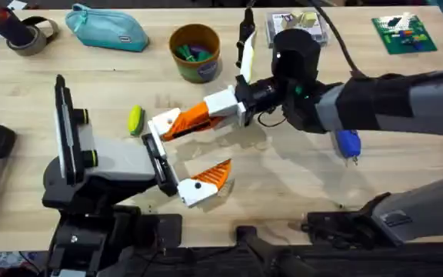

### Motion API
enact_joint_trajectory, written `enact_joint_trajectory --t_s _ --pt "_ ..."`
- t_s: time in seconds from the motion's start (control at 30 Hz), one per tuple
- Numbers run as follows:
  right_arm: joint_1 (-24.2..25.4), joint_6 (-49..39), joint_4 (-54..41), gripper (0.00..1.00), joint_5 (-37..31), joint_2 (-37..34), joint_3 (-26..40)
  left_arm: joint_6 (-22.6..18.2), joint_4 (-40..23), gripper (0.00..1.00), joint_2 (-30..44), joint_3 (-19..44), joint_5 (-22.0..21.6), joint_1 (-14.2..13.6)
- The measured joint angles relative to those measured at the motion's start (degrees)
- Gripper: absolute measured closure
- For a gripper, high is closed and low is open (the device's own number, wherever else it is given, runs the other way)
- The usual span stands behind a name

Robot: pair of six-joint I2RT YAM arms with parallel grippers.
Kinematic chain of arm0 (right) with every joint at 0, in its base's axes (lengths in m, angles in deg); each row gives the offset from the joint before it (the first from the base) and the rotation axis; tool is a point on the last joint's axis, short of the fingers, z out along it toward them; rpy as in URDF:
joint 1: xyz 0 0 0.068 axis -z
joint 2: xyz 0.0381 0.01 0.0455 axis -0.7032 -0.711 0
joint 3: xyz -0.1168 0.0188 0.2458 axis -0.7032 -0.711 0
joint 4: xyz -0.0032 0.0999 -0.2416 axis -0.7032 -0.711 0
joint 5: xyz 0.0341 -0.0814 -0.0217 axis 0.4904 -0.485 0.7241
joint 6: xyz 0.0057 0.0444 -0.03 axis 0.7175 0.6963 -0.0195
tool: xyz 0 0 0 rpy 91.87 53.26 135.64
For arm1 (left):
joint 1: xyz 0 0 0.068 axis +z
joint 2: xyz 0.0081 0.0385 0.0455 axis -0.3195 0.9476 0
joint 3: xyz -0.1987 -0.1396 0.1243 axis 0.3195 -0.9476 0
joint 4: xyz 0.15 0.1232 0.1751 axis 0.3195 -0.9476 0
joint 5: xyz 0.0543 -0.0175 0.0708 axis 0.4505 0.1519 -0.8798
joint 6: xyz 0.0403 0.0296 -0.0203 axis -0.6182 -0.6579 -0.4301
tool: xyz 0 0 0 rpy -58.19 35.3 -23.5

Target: Pick up the gripper from the table and insert it into the empty holder that is missing its gripper. Then pick up a screw, insert it into the mounting hole, and use the screwdriver to tighten it. Finally, clean up the table by picking up the vegetable and placing it into the bucket.

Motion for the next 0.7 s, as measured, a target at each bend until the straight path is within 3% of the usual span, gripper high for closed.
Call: enact_joint_trajectory --t_s 0.4,0.7 --pt "0.28 -1.27 -0.13 0.981 5.07 -3.58 3.43 -0.04 -0.13 0.011 0.02 0.0 0.83 0.0" --pt "0.26 -1.33 -0.44 0.981 4.5 -3.64 4.15 -0.66 0.29 0.011 0.02 0.0 0.46 0.02"
